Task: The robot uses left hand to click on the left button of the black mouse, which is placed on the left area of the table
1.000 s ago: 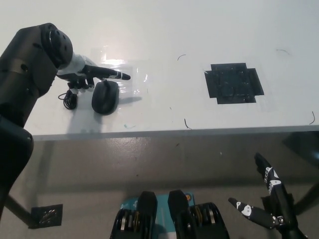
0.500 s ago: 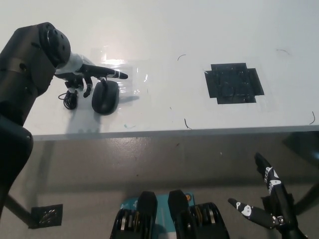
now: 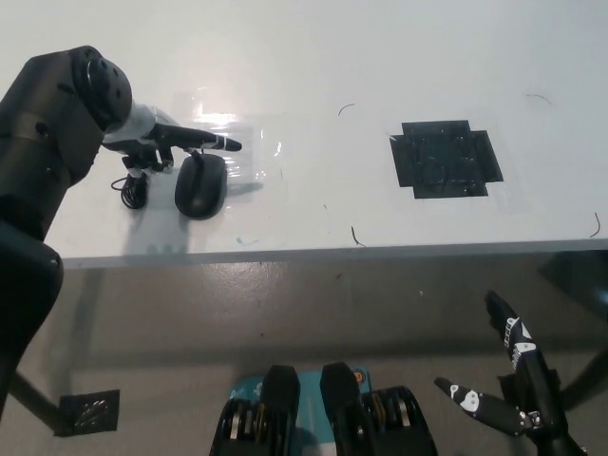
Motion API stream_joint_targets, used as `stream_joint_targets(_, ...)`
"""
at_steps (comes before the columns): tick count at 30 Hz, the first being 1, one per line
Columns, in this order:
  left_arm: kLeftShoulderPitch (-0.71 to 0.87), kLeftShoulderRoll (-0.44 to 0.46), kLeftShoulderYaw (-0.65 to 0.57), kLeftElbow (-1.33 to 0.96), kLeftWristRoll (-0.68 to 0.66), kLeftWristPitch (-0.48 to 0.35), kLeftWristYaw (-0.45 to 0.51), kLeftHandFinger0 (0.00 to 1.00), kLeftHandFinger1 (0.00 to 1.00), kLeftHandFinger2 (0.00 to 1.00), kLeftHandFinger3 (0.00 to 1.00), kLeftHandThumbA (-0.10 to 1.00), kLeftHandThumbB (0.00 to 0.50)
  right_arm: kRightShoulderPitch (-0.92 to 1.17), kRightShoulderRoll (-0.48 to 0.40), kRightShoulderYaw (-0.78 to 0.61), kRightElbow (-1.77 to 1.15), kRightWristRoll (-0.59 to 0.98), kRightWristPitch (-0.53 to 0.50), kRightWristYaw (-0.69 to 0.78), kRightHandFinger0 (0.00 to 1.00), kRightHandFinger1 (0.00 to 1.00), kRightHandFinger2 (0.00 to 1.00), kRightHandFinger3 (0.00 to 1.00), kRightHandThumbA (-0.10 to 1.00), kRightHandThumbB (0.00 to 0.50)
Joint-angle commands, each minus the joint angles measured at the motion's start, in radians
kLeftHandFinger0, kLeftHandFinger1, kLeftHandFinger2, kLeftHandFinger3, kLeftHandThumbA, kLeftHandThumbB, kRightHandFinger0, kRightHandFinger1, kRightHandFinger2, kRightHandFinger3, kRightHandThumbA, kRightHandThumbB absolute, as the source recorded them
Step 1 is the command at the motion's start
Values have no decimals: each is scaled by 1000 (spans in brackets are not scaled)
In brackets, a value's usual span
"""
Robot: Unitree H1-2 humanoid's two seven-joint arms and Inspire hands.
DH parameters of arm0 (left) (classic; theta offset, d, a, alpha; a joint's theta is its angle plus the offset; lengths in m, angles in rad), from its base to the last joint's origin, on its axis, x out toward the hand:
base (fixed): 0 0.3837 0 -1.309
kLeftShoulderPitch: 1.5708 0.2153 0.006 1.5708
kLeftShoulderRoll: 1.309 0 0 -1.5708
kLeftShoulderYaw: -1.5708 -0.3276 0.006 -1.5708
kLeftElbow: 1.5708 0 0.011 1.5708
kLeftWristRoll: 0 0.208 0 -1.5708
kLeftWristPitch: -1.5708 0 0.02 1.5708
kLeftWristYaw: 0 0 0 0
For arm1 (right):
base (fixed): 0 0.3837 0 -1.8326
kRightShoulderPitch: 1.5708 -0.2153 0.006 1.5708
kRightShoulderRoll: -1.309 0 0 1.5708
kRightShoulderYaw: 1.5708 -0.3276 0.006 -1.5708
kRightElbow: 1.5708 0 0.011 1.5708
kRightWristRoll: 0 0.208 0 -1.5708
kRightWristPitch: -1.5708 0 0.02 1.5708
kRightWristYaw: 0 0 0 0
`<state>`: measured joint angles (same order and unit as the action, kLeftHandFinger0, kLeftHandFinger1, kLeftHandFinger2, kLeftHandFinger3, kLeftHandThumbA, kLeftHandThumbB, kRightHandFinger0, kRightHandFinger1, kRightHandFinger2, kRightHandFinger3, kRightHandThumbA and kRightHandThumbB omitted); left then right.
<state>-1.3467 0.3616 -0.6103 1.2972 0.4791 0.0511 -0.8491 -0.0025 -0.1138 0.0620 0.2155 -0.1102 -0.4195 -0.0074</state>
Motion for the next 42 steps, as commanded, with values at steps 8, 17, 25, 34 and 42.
stream_joint_targets(8,11,5,-23,10,50,-68,52,0,0,201,1000,1000,242,-22,-11,-5,-34,-10,-45,2,987,1000,1000,1000,933,142)
stream_joint_targets(17,16,12,-7,4,34,-91,53,0,0,256,1000,1000,237,-16,-9,-3,-26,-3,-50,4,985,1000,1000,1000,921,149)
stream_joint_targets(25,-87,104,252,-191,-163,192,-108,0,0,121,1000,1000,275,0,-15,-3,-21,-2,-51,1,991,1000,1000,1000,916,134)
stream_joint_targets(34,31,271,420,-918,-281,419,-259,0,0,29,1000,1000,194,28,-11,-1,-16,-4,-51,0,1000,1000,1000,1000,933,148)
stream_joint_targets(42,459,351,735,-1649,-735,419,-34,0,0,16,1000,1000,275,39,-14,1,-15,10,-51,11,979,1000,1000,1000,885,130)
